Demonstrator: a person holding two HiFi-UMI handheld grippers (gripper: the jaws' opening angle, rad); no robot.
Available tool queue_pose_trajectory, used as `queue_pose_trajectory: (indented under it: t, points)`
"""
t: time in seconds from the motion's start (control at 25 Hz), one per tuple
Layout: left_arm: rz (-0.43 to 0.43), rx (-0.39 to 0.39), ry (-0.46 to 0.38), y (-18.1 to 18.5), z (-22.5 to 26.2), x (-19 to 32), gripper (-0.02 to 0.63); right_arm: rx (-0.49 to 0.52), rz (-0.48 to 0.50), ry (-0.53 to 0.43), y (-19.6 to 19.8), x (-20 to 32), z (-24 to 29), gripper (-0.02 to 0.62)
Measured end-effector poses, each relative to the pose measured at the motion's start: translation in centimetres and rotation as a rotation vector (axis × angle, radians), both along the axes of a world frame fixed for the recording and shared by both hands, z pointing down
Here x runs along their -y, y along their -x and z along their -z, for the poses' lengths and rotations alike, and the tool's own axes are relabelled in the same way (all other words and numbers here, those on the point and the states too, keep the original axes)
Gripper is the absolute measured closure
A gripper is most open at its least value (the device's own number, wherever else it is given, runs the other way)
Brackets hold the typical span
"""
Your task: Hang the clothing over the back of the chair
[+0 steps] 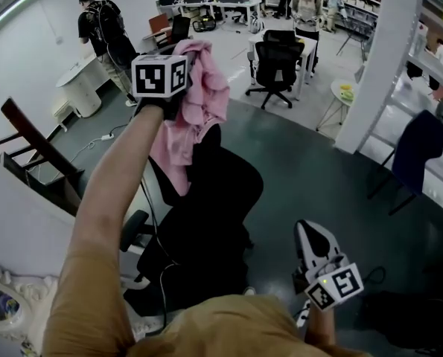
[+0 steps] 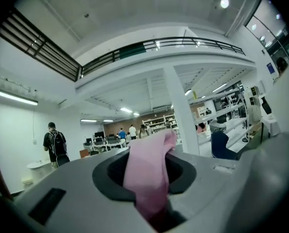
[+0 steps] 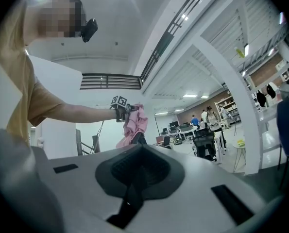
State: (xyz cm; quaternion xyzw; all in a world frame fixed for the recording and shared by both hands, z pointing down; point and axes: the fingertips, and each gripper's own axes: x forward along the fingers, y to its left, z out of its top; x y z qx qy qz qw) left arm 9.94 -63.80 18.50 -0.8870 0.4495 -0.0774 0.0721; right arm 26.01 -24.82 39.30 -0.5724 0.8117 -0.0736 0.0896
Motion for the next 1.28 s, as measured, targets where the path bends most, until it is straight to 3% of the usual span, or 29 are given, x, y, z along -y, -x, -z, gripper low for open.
queue_pose_trajectory:
  t: [0.2,0.36,0.6,0.76,0.88,1.12,1.28]
  points:
    - [0.047,0.094,0.088,0.2,-3.8,3.4,0.508,0.017,-0.02,0.026,-1.4,0.2,-1.2,0.591]
    - [0.037,0.162,0.143,0.3,-6.6,4.7,0.494,0.023,-0.025,0.039,-1.1,0.5,-1.8,0.591]
    - [-0.021,0.406,0.26,-2.1,-11.5,5.4,0.408,0.034,-0.024,0.059,-2.4,0.5,-2.2,0.591]
    - [0.007,0.49,0.299,-2.9,-13.5,5.5,0.393,0.05,-0.039,0.075,-3.4,0.2,-3.0,0.591]
    - [0.029,0.583,0.334,-3.1,-15.1,5.8,0.321,0.052,-0.033,0.083,-3.6,0.0,-3.4,0.591]
    - [0.088,0.658,0.345,-2.7,-15.9,6.4,0.227,0.033,-0.005,0.095,-4.0,-0.4,-4.1,0.591]
    - [0.11,0.675,0.318,-2.9,-15.2,5.9,0.218,0.038,0.005,0.093,-4.4,-0.9,-4.7,0.591]
